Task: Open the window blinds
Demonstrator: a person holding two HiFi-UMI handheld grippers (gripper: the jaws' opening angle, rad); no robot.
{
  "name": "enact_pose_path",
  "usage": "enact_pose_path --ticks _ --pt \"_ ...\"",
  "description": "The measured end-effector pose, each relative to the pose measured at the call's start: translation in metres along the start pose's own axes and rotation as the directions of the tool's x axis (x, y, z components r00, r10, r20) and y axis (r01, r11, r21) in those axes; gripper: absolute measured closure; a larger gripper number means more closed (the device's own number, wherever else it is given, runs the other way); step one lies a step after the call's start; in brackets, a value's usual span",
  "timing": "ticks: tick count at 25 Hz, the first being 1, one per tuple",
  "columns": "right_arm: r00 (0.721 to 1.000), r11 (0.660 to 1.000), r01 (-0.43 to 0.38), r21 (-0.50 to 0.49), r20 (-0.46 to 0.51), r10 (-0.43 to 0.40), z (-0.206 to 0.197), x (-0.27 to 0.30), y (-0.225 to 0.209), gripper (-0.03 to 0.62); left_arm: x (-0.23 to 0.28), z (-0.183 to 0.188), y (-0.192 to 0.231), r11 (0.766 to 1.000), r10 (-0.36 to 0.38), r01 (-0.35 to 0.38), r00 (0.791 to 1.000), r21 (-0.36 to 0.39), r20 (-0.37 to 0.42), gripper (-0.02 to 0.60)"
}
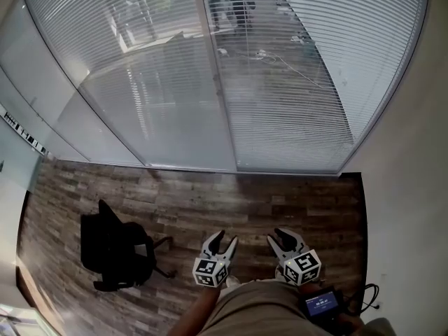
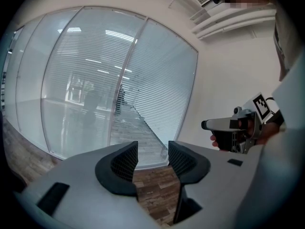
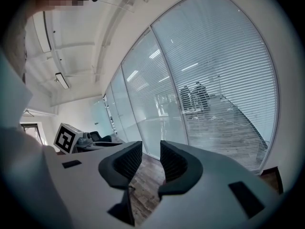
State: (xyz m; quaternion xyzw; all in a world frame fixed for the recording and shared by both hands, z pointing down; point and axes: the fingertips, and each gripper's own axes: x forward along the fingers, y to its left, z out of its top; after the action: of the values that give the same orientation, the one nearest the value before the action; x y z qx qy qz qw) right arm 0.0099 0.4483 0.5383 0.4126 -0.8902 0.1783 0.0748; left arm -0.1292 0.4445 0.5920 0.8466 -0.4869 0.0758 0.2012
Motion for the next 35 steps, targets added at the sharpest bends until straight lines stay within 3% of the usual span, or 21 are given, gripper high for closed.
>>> enact_pose_path --ticks 35 --pt "1.0 1.0 -0.005 -0.009 -0.002 0.005 0.002 -0.019 -0.01 0.47 0.004 -0.01 -0.028 1.0 -0.012 0.012 1.0 -0.009 -0.01 0.37"
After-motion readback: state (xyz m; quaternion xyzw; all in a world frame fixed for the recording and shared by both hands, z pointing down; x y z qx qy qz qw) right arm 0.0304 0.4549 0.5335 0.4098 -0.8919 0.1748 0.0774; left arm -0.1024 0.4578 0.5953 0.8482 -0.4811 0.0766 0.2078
